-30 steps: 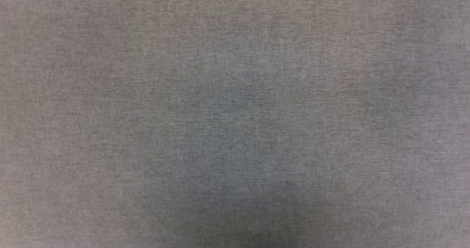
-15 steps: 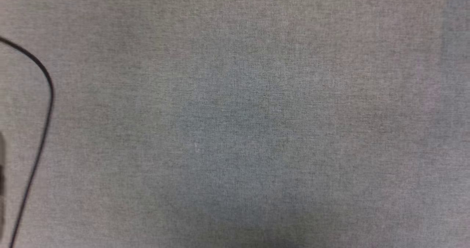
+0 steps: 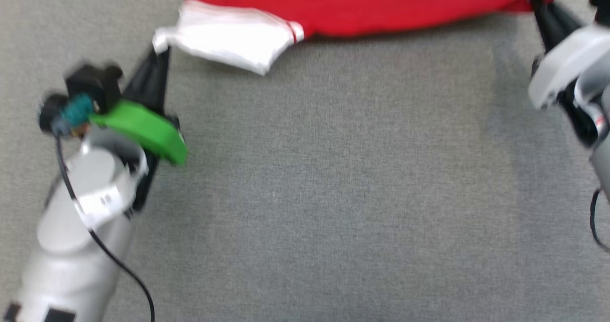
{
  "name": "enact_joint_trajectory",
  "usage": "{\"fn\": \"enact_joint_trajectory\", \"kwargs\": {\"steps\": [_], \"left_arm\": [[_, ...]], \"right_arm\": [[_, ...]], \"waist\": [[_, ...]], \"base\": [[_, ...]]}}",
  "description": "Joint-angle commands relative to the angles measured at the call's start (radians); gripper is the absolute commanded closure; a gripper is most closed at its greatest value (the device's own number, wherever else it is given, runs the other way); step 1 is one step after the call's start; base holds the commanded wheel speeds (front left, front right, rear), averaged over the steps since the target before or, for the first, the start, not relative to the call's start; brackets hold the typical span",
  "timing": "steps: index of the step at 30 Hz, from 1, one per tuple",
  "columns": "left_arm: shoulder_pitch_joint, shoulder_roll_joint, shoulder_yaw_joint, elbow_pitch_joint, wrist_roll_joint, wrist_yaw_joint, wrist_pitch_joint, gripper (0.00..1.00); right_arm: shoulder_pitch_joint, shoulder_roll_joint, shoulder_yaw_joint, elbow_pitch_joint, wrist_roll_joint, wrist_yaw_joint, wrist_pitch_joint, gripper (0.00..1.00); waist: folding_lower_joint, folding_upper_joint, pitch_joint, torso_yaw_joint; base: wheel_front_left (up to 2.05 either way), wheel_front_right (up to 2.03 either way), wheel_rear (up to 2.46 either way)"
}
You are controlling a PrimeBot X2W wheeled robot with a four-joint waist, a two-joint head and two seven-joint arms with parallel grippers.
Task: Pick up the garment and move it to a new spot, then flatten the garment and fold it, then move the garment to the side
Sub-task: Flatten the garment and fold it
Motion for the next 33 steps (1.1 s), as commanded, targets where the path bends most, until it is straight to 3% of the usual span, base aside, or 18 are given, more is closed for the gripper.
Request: {"fn": "enact_joint_trajectory", "kwargs": {"steps": [1, 11, 25, 33], "left_arm": [[0.053, 0.004, -0.004, -0.014, -0.015, 0.011, 0.008, 1.0], [0.426, 0.052, -0.061, -0.13, -0.058, 0.047, 0.091, 1.0], [0.744, 0.158, -0.088, -0.347, -0.142, 0.102, 0.275, 1.0], [0.871, 0.242, -0.102, -0.487, -0.211, 0.083, 0.383, 1.0]], "right_arm": [[0.045, -0.012, 0.011, -0.01, 0.029, -0.008, 0.016, 1.0], [0.366, -0.096, 0.089, -0.118, 0.223, -0.008, 0.162, 1.0], [0.657, -0.15, 0.098, -0.279, 0.388, -0.008, 0.237, 1.0], [0.815, -0.184, 0.051, -0.357, 0.447, -0.008, 0.291, 1.0]], "waist": [[0.0001, 0.0, -0.107, 0.008], [0.0001, 0.0, -0.269, 0.009], [0.0001, 0.0, -0.411, 0.01], [0.0001, 0.0, -0.453, 0.027]], "base": [[0.0, 0.0, 0.0], [0.0, 0.0, 0.0], [0.0, 0.0, 0.0], [0.0, 0.0, 0.0]]}}
